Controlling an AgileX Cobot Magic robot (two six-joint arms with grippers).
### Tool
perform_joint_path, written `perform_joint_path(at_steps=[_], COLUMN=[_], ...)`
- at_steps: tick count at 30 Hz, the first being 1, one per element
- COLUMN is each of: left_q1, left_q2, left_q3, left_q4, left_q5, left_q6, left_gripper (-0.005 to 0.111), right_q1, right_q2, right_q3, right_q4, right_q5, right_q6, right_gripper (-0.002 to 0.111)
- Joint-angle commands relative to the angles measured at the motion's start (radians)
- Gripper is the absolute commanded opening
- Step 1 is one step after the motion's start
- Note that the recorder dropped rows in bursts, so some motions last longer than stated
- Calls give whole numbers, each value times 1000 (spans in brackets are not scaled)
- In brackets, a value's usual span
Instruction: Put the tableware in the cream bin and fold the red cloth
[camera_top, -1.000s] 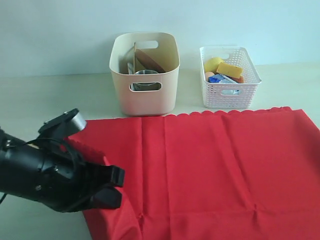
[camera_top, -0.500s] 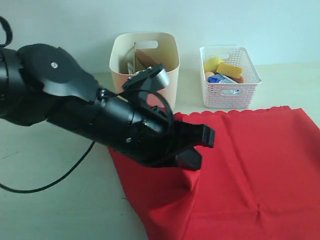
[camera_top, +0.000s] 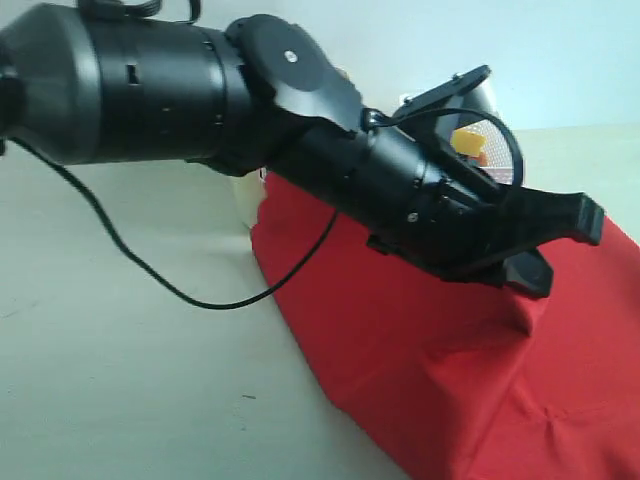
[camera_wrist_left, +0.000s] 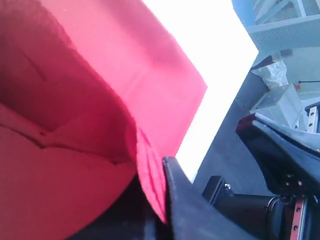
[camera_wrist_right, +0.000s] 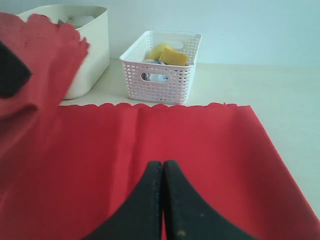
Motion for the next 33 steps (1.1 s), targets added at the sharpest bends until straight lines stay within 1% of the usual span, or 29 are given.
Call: perform_joint_path(at_steps=[1, 6, 10, 17, 23, 29, 33], left_q1=[-32, -53, -55, -55, -57, -90, -112], left_q2=[90, 189, 257, 341, 388, 456, 475], left_q3=[-145, -299, -421, -577, -594, -595, -598], left_q4=[-1, 7, 5, -17, -10, -13, 8], left_q5=[35, 58, 63, 65, 130, 107, 116], left_q6=[17, 17, 15, 15, 15, 59, 95], left_gripper=[0, 0, 0, 0, 0, 0, 0], right_q1=[-5, -5, -5, -5, -5, -5, -5], right_q2=[-4, -4, -4, -4, -4, -4, -4], right_q3=[5, 5, 5, 5, 5, 5, 5], right_q4=[2, 2, 2, 2, 2, 2, 2], right_q5=[-5, -5, -5, -5, -5, -5, -5], right_q6=[0, 0, 0, 0, 0, 0, 0], right_gripper=[0, 0, 0, 0, 0, 0, 0])
